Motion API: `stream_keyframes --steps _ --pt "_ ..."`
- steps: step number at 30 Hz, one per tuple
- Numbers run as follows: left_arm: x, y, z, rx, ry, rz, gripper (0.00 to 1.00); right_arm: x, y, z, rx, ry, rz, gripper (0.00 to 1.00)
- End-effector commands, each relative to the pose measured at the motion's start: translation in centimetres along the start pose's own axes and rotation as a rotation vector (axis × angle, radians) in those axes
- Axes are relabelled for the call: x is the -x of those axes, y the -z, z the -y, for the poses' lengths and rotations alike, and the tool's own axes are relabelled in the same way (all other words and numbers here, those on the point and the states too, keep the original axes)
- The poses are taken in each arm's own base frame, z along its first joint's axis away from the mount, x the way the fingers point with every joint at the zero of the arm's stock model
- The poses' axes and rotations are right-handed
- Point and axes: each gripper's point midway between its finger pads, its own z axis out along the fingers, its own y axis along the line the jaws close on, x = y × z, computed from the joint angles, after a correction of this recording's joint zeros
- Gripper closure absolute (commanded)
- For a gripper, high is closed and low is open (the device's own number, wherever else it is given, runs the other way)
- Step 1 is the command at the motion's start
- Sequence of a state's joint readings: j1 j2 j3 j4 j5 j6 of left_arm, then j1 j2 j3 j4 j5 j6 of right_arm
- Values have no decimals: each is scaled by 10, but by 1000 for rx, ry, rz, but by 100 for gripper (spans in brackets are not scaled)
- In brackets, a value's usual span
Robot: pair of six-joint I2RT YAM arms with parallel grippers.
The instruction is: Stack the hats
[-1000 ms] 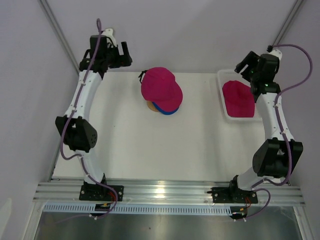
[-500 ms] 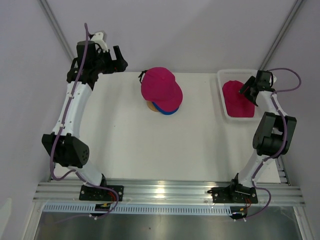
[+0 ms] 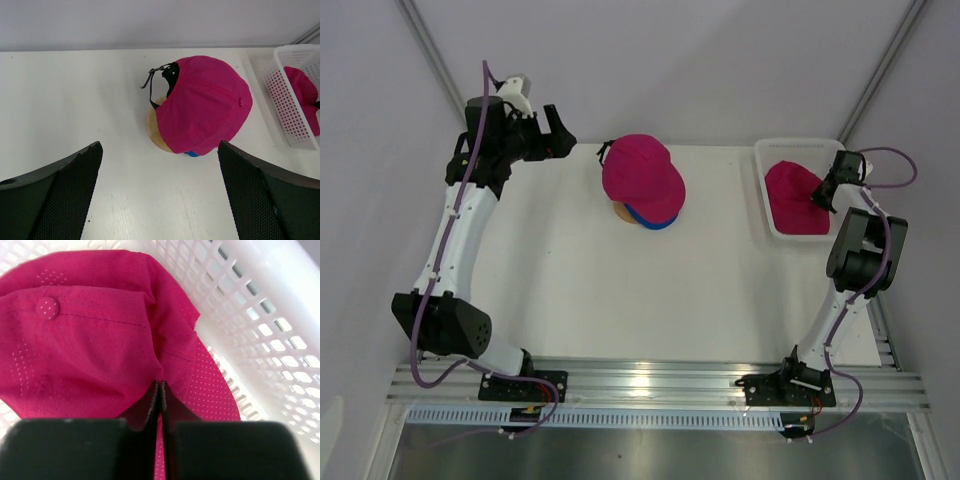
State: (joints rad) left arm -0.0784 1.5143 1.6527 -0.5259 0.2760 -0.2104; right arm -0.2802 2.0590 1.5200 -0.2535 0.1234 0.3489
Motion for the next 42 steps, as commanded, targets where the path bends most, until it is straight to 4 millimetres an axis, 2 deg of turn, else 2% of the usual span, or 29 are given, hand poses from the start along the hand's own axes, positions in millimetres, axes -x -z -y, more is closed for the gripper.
stream_keyframes --steps 1,2,6,7,9,10,11,13,14,17,18,19,21,25,26,27,28,29,30,31,32,34,35,37,38,39,40,41,42 --pt "25 19 23 -78 -10 76 0 47 10 -14 48 29 122 100" --pt "24 19 25 -86 -5 71 1 51 15 -17 65 39 131 100" --pt "33 29 43 -164 -2 95 0 80 67 -35 164 41 205 100" --pt "36 31 47 -179 -5 101 0 100 101 -45 218 27 265 100" --pt "40 36 56 -197 -21 114 1 110 138 -65 349 30 304 100" --pt "40 37 59 -205 -28 111 1 127 175 -76 421 16 368 100" --pt "42 37 63 -212 -34 114 1 131 193 -84 473 11 385 100" --pt "39 35 74 -241 -32 100 1 130 232 -109 628 36 389 100" --pt "39 35 82 -273 -32 96 0 134 260 -117 683 28 415 100" --pt "37 32 108 -336 -51 86 1 124 310 -148 839 64 425 100" --pt "36 31 120 -361 -63 84 0 116 329 -166 919 81 413 100" --pt "36 32 126 -375 -67 85 1 116 338 -167 943 83 412 100" --pt "38 35 137 -409 -73 98 1 104 369 -190 1057 93 400 100" --pt "38 41 139 -406 -50 120 1 86 414 -229 1255 120 384 100" --pt "37 41 136 -388 -47 125 1 81 418 -236 1286 123 371 100" --pt "38 43 133 -375 -46 134 1 65 430 -251 1349 145 331 100" --pt "41 53 130 -360 -49 158 1 57 427 -262 1373 149 300 100" --pt "34 54 127 -353 -48 153 1 53 433 -270 1399 162 294 100" --pt "38 60 123 -343 -50 177 0 38 440 -283 1442 188 259 100" --pt "47 73 122 -337 -58 228 0 30 431 -294 1449 200 238 100" --pt "37 70 114 -314 -51 214 0 25 431 -301 1462 206 224 100" --pt "42 75 101 -268 -44 245 0 19 434 -317 1499 207 223 100" --pt "42 76 96 -249 -41 248 1 13 420 -327 1502 186 184 100" --pt "44 75 88 -226 -38 250 1 13 422 -340 1562 180 168 100" --pt "43 73 85 -216 -34 248 0 4 400 -351 1559 169 117 100" --pt "40 66 77 -200 -14 234 0 0 397 -357 1582 160 77 100" --pt "39 63 73 -192 -2 227 0 7 403 -365 1617 165 96 100" --pt "36 61 71 -197 14 216 1 -6 381 -377 1611 165 44 100" --pt "37 55 60 -179 53 213 0 -12 377 -383 1632 184 15 100"
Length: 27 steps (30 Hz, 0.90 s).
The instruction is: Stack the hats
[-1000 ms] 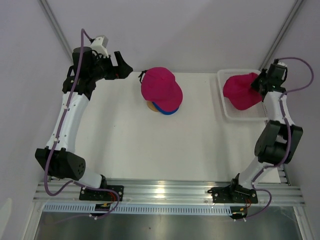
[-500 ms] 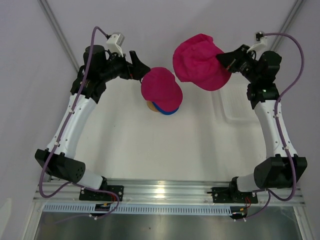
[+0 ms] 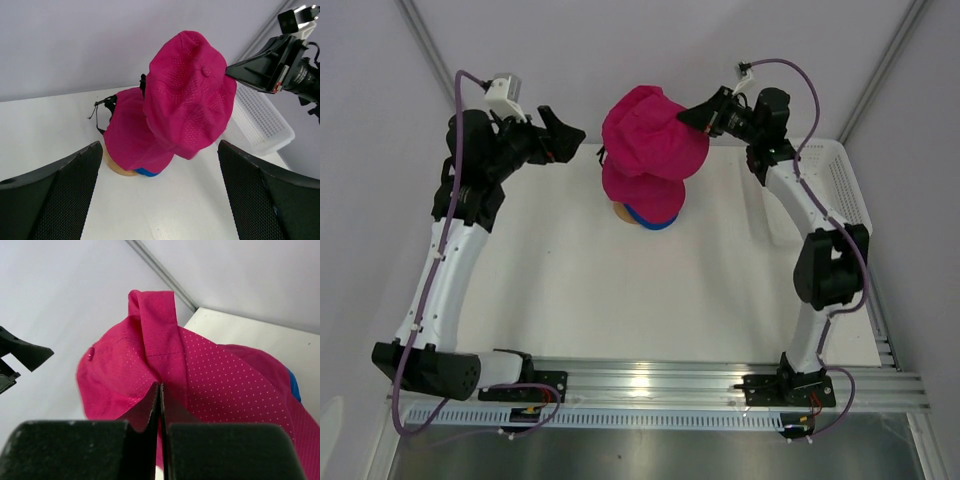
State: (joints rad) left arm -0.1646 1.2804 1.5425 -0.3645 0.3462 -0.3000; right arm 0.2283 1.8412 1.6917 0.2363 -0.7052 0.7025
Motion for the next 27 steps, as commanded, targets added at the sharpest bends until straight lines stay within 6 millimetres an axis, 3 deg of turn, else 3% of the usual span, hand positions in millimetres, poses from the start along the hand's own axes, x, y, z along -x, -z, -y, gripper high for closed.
stream_keyframes --steps 1,2,3,5,7,9,10,14,16,18,21,23,24,27 --pt "-14 -12 -32 59 91 -13 1 19 -25 -25 170 53 4 100" --pt "-15 -12 -38 68 108 -9 0 13 -32 -22 186 55 -16 100" --pt "-16 -13 -49 82 134 6 0 -2 -43 0 182 35 -55 100" --pt "-31 -15 -65 99 173 -3 1 0 -52 5 204 53 -51 100" --pt "-30 -17 -72 87 195 19 0 -12 -63 28 195 34 -71 100" --pt "-34 -14 -94 130 212 19 1 -8 -68 26 222 49 -80 100" --pt "-38 -15 -99 140 218 5 1 -19 -73 39 205 15 -109 100" --pt "-54 -33 -115 152 238 -39 2 -30 -74 48 192 15 -149 100" --pt "-59 -41 -122 156 256 -47 3 -46 -71 62 139 4 -182 99" --pt "-66 -55 -131 160 287 -57 4 -46 -67 70 92 59 -178 96" --pt "-78 -72 -140 142 342 -67 8 -59 -62 87 21 92 -209 84" --pt "-85 -79 -141 126 368 -69 12 -67 -59 96 -18 81 -238 61" --pt "-85 -89 -141 108 373 -59 13 -71 -57 101 -37 77 -249 43" --pt "-94 -102 -137 96 378 -87 17 -71 -52 103 -52 58 -257 36"
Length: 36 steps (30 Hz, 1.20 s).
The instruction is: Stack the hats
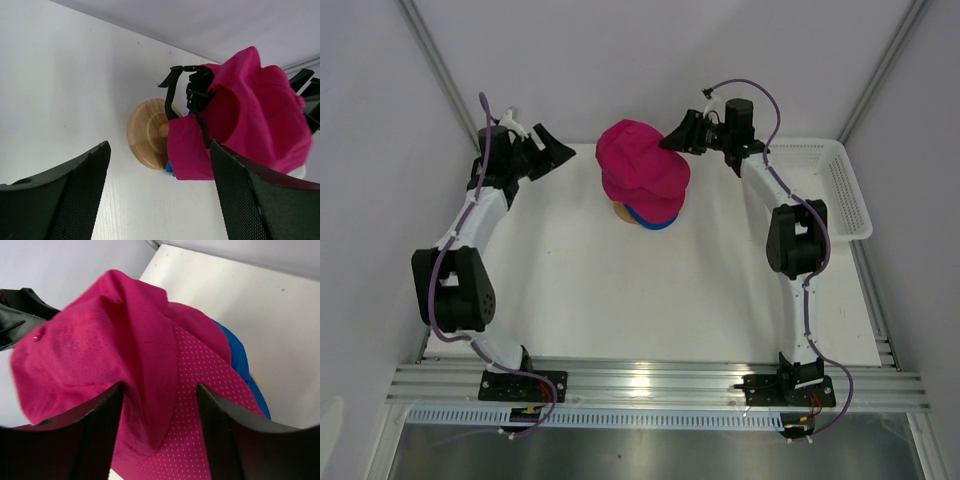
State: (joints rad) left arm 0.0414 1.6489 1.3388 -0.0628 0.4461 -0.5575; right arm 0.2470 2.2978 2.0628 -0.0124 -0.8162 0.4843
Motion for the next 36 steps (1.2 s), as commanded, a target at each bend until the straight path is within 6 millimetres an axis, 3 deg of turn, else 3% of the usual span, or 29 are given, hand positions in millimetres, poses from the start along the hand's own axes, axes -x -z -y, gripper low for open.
stream_keyframes --steps 1,2,6,10,15,16,18,19,20,27,31,36 --pt "28 -14 38 -111 -37 62 18 18 16 -18 -31 62 19 33" --pt "18 -22 49 -130 -54 39 19 18 19 -13 -50 53 26 31" --pt "13 -45 46 -87 -51 -7 22 30 34 -25 -61 72 54 17" --pt "16 -61 45 -86 -44 -17 24 50 60 -45 -94 109 99 11" --pt "4 -72 41 -30 -70 -47 26 62 91 -32 -239 51 185 8" --pt "1 -73 39 -19 -71 -51 26 53 98 -17 -264 11 185 8" --pt "-5 -77 32 3 -62 -60 27 61 108 -24 -235 -9 254 8" --pt "-6 -78 30 10 -58 -62 27 46 112 -10 -252 -55 244 8" --pt "-6 -79 29 13 -57 -60 28 44 115 -12 -243 -62 254 8" --pt "-14 -91 29 18 -59 -87 30 14 102 16 -270 -131 201 8" --pt "-21 -99 27 15 -35 -102 31 1 88 21 -226 -228 222 12" --pt "-25 -108 29 11 -22 -104 41 -14 64 29 -193 -309 225 16"
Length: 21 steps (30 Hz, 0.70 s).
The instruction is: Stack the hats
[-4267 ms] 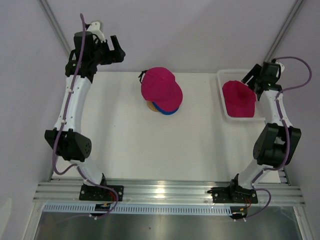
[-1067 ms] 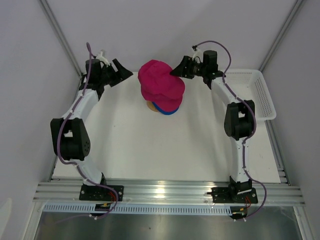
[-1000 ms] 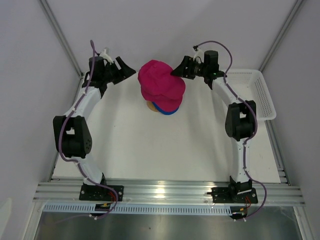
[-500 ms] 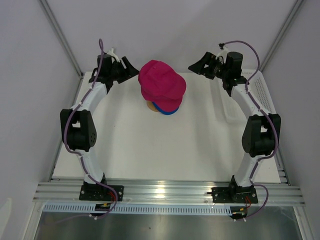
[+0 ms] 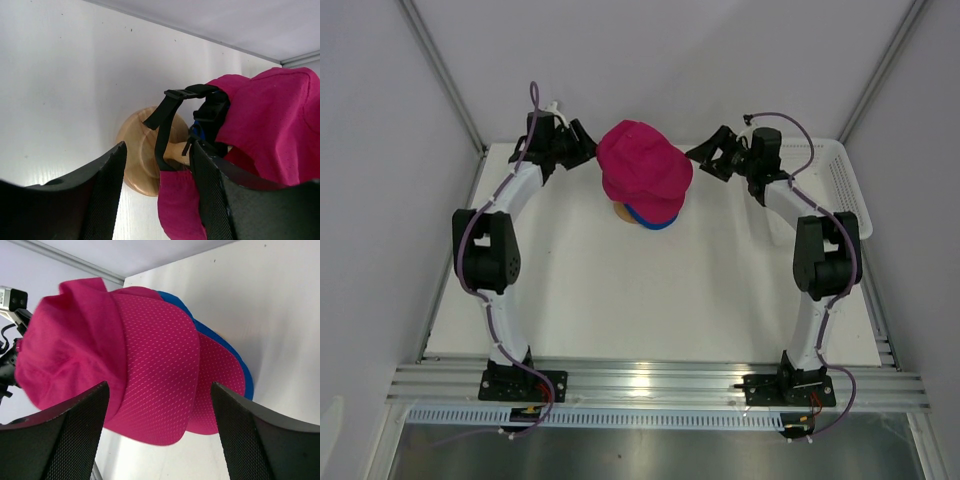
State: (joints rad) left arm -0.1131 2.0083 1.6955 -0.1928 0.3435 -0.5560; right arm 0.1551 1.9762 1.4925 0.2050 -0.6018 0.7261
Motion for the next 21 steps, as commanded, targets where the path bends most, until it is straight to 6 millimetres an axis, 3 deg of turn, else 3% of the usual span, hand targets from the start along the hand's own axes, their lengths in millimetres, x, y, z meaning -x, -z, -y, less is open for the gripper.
stream_keyframes --steps 1,7,11,14,18,21 --pt "15 -4 18 -31 -11 43 43 -3 -18 -8 55 -46 28 16" --pt "20 -2 22 -37 -10 67 52 -20 -23 2 43 -91 18 16" --pt "19 -4 23 -43 -7 64 58 -23 -25 1 64 -117 13 22" --pt "18 -5 24 -42 -7 63 61 -25 -29 -2 79 -125 13 35" --pt "15 -5 22 -37 -6 59 63 -34 -29 5 56 -136 -2 77" --pt "18 -3 26 -45 -16 66 64 -42 -27 15 17 -132 -16 96"
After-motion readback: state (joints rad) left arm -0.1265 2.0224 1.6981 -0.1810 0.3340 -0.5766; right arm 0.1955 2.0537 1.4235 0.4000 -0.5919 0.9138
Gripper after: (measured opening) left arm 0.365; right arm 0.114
